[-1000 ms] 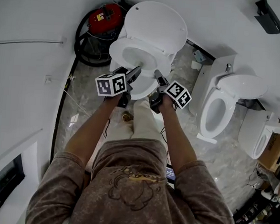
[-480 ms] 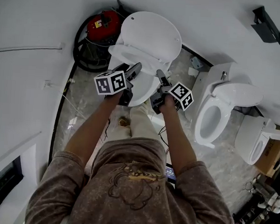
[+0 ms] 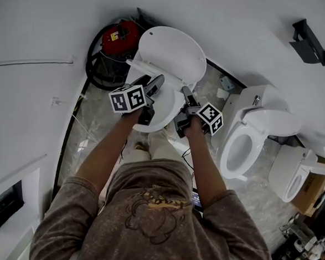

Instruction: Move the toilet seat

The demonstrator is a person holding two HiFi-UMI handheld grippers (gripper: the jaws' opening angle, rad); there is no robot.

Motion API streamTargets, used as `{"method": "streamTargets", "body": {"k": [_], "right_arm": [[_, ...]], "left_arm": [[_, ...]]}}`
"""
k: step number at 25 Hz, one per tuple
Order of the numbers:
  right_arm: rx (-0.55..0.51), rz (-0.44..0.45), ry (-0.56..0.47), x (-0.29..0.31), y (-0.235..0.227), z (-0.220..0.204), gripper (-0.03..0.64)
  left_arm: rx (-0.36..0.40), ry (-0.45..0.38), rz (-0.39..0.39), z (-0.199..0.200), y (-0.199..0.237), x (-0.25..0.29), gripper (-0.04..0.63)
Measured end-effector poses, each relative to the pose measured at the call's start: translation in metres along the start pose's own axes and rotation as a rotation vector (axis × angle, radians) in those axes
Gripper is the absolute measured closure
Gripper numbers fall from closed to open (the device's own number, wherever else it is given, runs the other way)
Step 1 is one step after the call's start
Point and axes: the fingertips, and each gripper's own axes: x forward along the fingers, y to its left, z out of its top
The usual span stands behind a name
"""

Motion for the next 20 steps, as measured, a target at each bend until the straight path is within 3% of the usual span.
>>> {"method": "streamTargets", "body": {"k": [11, 20], "right_arm": [[0.016, 0.03, 0.0, 0.008, 0.012, 0.016, 0.311], [0.047, 0.034, -0.077, 0.017, 0.02, 0.036, 0.319]], "left_arm": [[-0.008, -0.012, 0.002, 0.018, -0.004, 0.019, 0.319], [-0.019, 0.02, -0.038, 0.034, -0.011, 0.039, 0.325]]}}
